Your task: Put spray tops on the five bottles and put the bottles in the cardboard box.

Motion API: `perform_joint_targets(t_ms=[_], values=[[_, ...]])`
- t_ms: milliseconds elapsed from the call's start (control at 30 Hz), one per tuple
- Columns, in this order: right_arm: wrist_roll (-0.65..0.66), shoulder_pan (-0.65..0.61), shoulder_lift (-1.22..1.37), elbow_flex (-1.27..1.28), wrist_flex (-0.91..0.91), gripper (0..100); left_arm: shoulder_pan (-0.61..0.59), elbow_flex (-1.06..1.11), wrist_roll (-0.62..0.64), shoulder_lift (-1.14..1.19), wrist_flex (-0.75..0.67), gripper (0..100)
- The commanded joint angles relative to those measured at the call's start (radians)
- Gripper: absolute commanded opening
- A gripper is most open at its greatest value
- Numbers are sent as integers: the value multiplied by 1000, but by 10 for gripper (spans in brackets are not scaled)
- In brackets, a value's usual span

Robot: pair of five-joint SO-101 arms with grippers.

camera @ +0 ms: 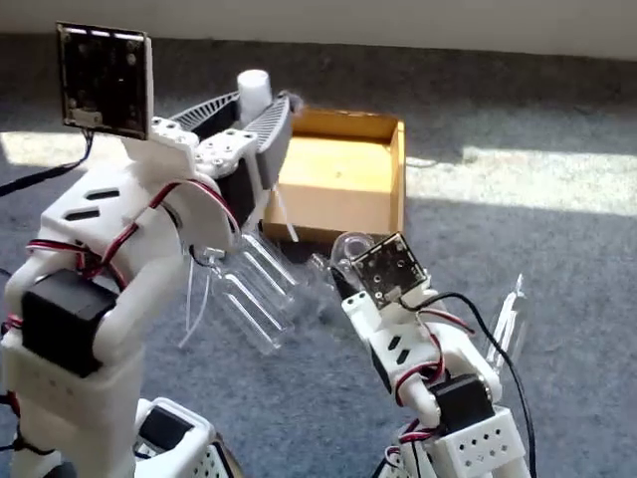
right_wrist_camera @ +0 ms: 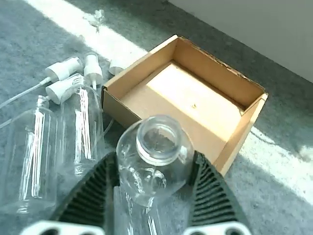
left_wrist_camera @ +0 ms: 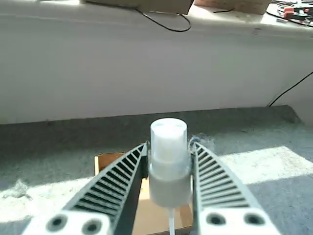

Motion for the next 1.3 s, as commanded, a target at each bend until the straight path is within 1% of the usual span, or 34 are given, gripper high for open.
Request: perform_joint_targets(t_ms=[0,100,267,367,433,500,600,667,800,867,1000,1167,1267], values=[[-15,18,54,-97,99,5,125,-36,21,-13,-72,98],[-68,16,128,-151,134,5,160,-1,20,-18,-106,98],[-81,16,209,-255,117,5,159,148,18,-19,-282,98],[-72,19,246,-387,73,5,110,193,21,-24,-342,98],[-57,21,294,-476,91,5,68,197,25,-53,-345,98],[-25,16,363,-545,160,5,41,202,25,-113,-342,98],[31,-35,456,-613,246,5,41,205,25,-226,-341,98],[72,-61,489,-650,341,5,35,239,20,-302,-344,98],[147,-62,507,-897,598,5,33,344,18,-435,-345,98],[157,-68,513,-972,667,5,41,403,25,-476,-348,98],[106,-88,495,-881,615,5,36,446,25,-463,-414,98],[48,-116,403,-647,414,5,39,437,29,-357,-420,98],[40,-124,309,-513,308,5,39,437,97,-314,-431,98]])
